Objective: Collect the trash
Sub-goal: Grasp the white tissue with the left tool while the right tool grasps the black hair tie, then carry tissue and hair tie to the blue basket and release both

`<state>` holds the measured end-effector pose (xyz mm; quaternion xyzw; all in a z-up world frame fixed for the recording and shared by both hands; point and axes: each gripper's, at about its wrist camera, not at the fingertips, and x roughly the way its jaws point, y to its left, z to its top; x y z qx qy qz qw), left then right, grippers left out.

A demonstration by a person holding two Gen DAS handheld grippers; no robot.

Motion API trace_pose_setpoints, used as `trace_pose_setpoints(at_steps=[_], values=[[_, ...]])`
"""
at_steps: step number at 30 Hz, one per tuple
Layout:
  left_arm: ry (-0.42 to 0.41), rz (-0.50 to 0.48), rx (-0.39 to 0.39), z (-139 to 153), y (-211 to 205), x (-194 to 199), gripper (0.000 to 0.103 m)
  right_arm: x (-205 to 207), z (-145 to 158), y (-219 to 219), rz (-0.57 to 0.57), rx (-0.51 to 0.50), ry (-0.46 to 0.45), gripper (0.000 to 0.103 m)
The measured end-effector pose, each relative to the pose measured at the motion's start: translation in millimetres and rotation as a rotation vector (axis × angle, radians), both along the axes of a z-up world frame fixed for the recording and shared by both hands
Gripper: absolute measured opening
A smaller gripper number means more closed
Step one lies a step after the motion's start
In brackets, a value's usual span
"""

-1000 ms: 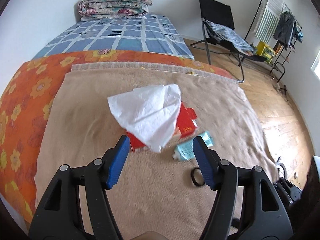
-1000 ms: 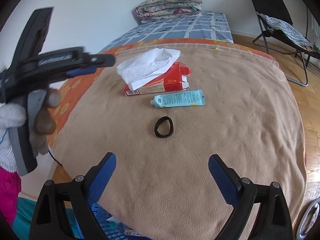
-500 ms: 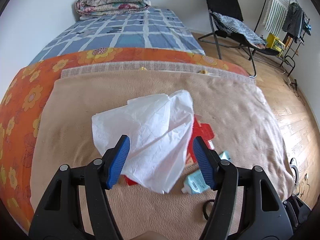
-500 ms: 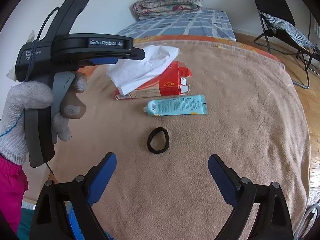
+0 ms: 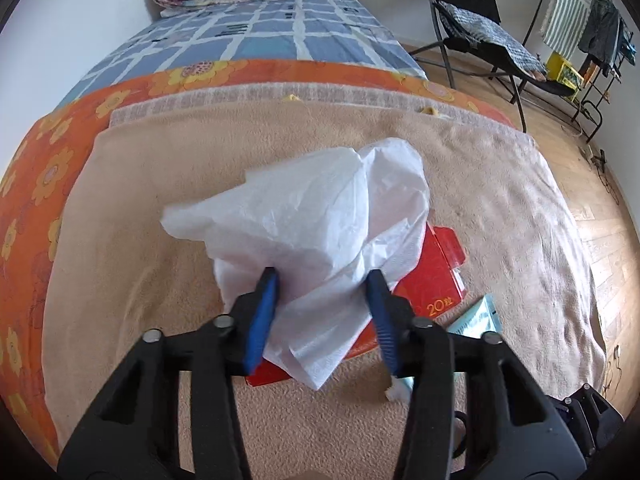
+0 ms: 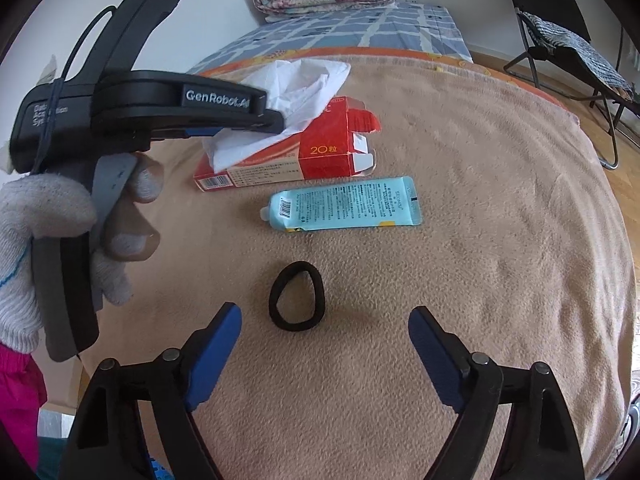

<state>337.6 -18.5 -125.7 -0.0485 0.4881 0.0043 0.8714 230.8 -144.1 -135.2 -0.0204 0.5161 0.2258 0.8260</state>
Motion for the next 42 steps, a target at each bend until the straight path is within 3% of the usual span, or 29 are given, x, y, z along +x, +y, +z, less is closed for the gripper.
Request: trace_pose_setpoints(at_steps=[2, 4, 9, 12, 15, 17, 20, 23, 42], values=[[-0.002, 0.003, -0.027, 1, 4, 1, 0.024, 2, -2, 2, 0.0, -0.003, 0.004, 0.085], [-0.003, 0.013, -0.054, 1, 9, 0, 0.016, 3, -6, 6, 0.005, -0.015, 0.004, 0.081], [-0.008, 0.033, -0.105, 4, 19, -2, 0.008, 3, -7, 14, 0.019, -0.041, -0.016, 0.077], [-0.023, 0.03, -0.103, 10, 20, -5, 0.008, 2, -8, 20, 0.035, -0.073, -0.029, 0.068], [-0.038, 0.029, -0.095, 16, 23, -9, 0.007, -2, -7, 26, 0.056, -0.117, -0.055, 0.048], [-0.045, 0.031, -0.093, 20, 25, -12, 0.007, -5, -5, 28, 0.07, -0.119, -0.057, 0.028], [-0.057, 0.04, -0.097, 26, 29, -18, 0.007, -10, -2, 27, 0.075, -0.113, -0.056, 0.012], [-0.069, 0.043, -0.093, 34, 32, -25, 0.007, -14, 3, 25, 0.08, -0.103, -0.059, 0.007], [-0.156, 0.031, -0.086, 94, 44, -109, 0.007, -65, 63, 6, 0.103, -0.055, -0.194, 0.007]])
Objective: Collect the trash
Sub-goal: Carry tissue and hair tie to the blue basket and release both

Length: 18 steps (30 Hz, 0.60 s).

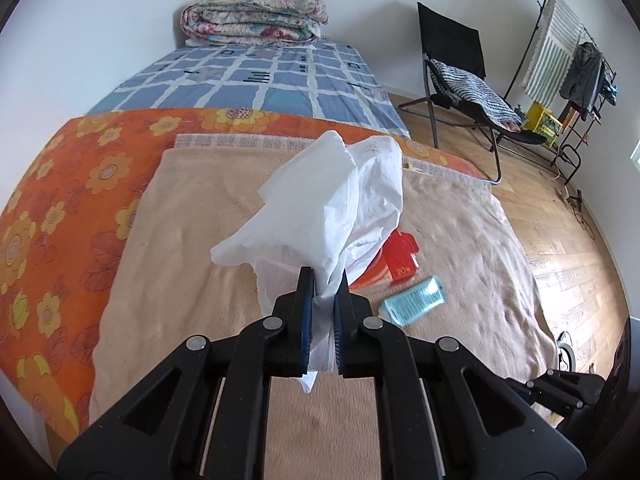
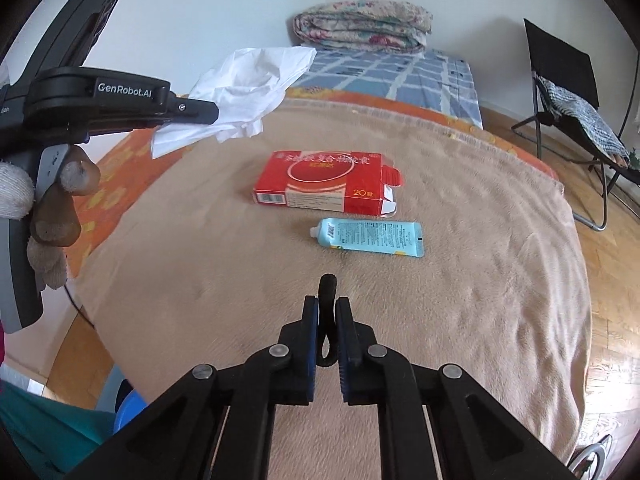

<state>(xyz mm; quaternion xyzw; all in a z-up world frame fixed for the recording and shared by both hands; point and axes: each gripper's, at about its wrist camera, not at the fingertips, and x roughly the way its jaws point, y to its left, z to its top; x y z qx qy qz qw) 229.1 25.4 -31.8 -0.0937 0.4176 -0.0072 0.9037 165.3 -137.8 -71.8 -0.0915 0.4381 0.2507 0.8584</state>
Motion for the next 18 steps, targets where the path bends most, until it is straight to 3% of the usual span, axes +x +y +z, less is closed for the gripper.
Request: trace_pose_setpoints(at_steps=[7, 18], values=[[-0.022, -0.025, 0.018, 15, 0, -48, 0.007, -37, 12, -2, 0.05, -0.001, -0.056, 0.007], [-0.025, -0.077, 0.027, 17, -9, -125, 0.007, -89, 21, -8, 0.107, 0.051, -0.057, 0.007]])
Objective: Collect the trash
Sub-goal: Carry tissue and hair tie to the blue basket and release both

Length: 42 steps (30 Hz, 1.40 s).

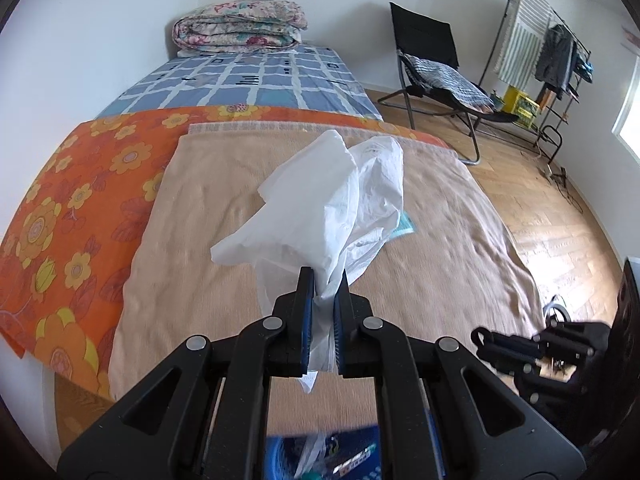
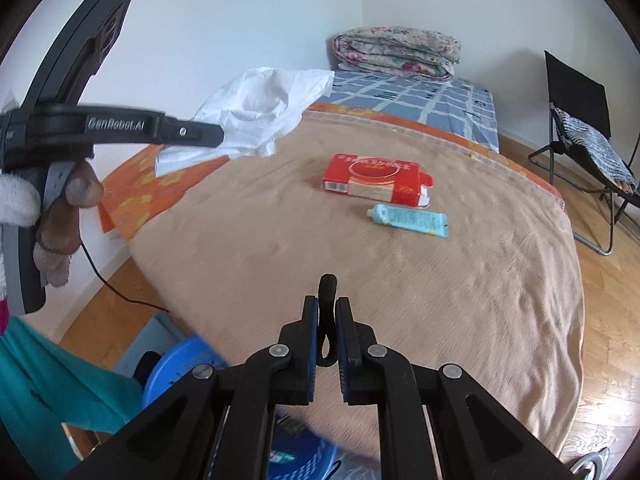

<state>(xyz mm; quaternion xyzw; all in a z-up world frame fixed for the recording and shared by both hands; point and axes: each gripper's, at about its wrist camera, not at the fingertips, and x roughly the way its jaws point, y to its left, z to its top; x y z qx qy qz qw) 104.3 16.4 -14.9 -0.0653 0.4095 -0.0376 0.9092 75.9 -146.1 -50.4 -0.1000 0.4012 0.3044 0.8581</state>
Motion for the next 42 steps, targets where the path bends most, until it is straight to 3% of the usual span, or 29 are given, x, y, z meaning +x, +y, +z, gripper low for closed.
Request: trace_pose_setpoints(at_steps=[8, 22, 34, 42], values=[[0.036, -0.054, -0.028, -18, -13, -51, 0.007, -31, 0, -13, 0.026, 0.049, 0.02, 0.007], [0.219, -0.107, -0.12, -88, -25, -122, 0.007, -67, -32, -31, 0.031, 0.084, 0.142, 0.007], [0.396, -0.18, -0.119, -145, -46, -150, 0.007, -79, -58, -19, 0.061, 0.03, 0.207, 0.007], [0.452, -0.198, -0.105, -162, -53, -158, 0.007, -86, -76, -10, 0.082, -0.001, 0.251, 0.007]])
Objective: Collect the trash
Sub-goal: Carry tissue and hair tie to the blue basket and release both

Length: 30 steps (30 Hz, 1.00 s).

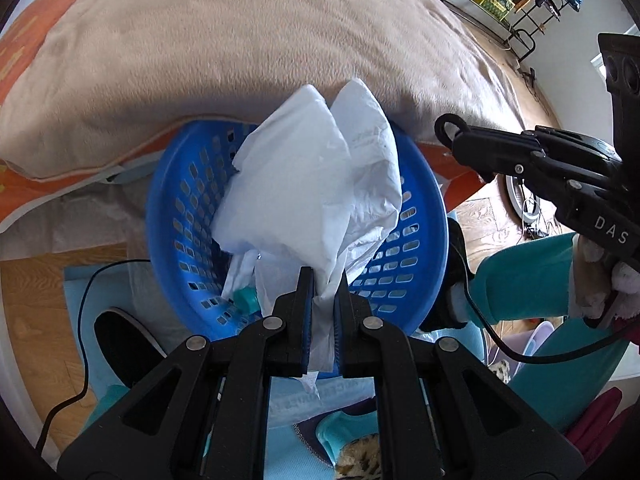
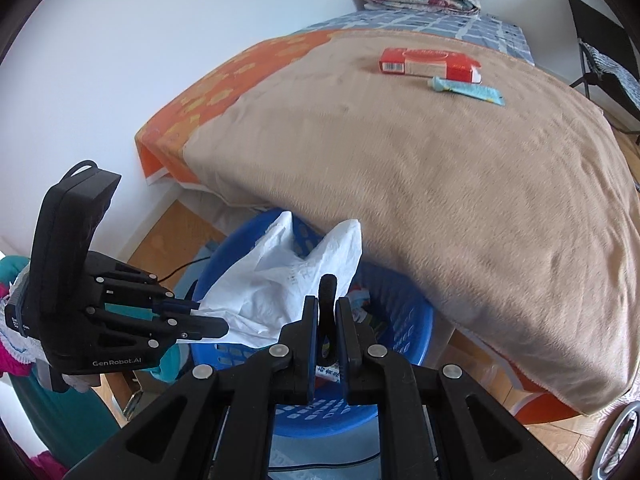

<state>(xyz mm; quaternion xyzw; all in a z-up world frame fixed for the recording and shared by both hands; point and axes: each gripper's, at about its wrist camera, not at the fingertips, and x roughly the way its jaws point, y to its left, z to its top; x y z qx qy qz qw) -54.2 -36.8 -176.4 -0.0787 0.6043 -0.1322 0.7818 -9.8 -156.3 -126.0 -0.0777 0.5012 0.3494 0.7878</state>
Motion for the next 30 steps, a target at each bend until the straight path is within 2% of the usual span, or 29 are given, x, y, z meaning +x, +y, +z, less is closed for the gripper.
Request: trace_pose_setpoints(at_steps=[11, 22, 24, 26, 28, 30], values=[[0.068, -0.016, -0.002, -11, 0, -2, 0.007, 1, -18, 4, 0.002, -0.015, 0.064, 0.007], [0.017, -0.002, 0.055, -6, -4, 2, 0.007, 2, -22, 5, 0.002, -0.021, 0.079, 0.007], [0.003, 0.0, 0.064, -3, -5, 3, 0.013, 3, -21, 5, 0.0, -0.019, 0.077, 0.01], [-0.015, 0.003, 0.07, 0, -5, 5, 0.027, 3, -21, 5, -0.001, -0.015, 0.076, 0.011], [-0.028, 0.007, 0.076, 4, -6, 7, 0.028, 4, -19, 4, -0.003, -0.012, 0.073, 0.013], [-0.038, 0.013, 0.082, 6, -6, 9, 0.028, 4, -18, 4, -0.005, -0.009, 0.067, 0.021]])
